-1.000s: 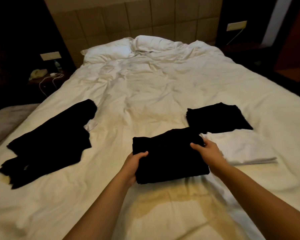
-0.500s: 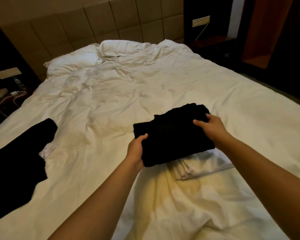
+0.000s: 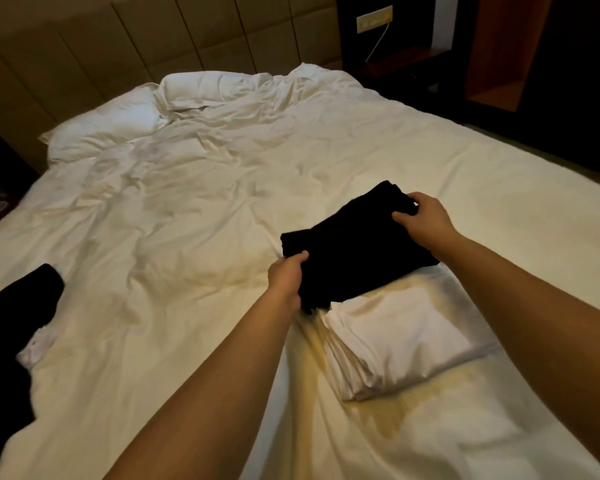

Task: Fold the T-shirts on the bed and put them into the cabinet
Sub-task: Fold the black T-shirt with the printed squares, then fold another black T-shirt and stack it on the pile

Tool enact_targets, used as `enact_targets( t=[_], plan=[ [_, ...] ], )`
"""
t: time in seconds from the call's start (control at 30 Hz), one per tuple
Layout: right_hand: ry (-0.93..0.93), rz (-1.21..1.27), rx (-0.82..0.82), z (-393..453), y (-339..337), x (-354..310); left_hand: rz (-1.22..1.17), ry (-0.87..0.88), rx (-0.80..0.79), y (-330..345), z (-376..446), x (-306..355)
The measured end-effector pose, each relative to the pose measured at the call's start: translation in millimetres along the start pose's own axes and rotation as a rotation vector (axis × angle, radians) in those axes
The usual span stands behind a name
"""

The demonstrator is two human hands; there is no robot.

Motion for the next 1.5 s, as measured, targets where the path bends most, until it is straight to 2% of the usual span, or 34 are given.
enact_targets(
  t=[0.07,0.13,0.23,0.27,0.33,0.37,0.43,0.5,0.53,0.57,0.63,0.67,0.73,0.87,0.97,1.07,1.23,1.5],
  plan=[
    [0.008,-0.109,-0.017,5,6,13,0.055,-0.004,0.031,2,4,-6],
    [-0.003,-0.159,-0.021,4,10,21,0.148,0.084,0.141,-4,5,-1],
    [-0.072,-0.153,0.023,4,11,20,0.572,0.487,0.423,-9,-10,31],
    [-0.099,-0.142,0.043,4,10,19,0.700,0.642,0.435,1,-18,39],
    [-0.140,-0.149,0.058,5,11,18,0.986,0.788,0.287,31,-22,39],
    [-0.161,-0.183,0.054,5,12,18,1.135,0.772,0.193,43,-17,33],
    [-0.233,-0.371,0.076,2,13,17,1.352,0.632,0.046,48,2,13],
    [-0.415,-0.619,0.147,-6,22,5,1.393,0.520,-0.036,40,17,-5],
    [-0.505,-0.691,0.130,-10,34,-2,1.384,0.506,-0.044,37,21,-12],
    [-0.538,-0.737,0.034,-13,49,-4,1.380,0.510,-0.035,35,22,-17],
    [-0.445,-0.815,-0.211,-17,79,9,1.383,0.526,0.001,34,23,-22],
    [-0.383,-0.848,-0.283,-17,88,21,1.380,0.523,0.006,34,23,-22],
    [-0.318,-0.871,-0.319,-16,94,31,1.375,0.497,-0.014,33,26,-21],
    [-0.307,-0.954,-0.306,-21,97,26,1.405,0.456,-0.077,27,27,-19],
    [-0.278,-0.939,-0.301,-28,93,19,1.505,0.489,-0.064,23,21,-13],
    [-0.269,-0.893,-0.283,-49,95,5,1.494,0.536,-0.031,7,4,-8],
    [-0.273,-0.815,-0.327,-93,112,-24,1.552,0.584,0.024,-45,-28,-8],
    [-0.454,-0.766,-0.429,-183,163,-111,1.529,0.517,0.165,-154,-93,1]
  ],
)
Point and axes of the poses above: each hand's wrist, its own z-axis towards the middle knuckle, its own y-axis out of the palm, x = y × z, the point moved 7 cm from there along z, towards the middle knuckle, and after that the axes turned 2 degrees about -y, right-handed, at the moved point
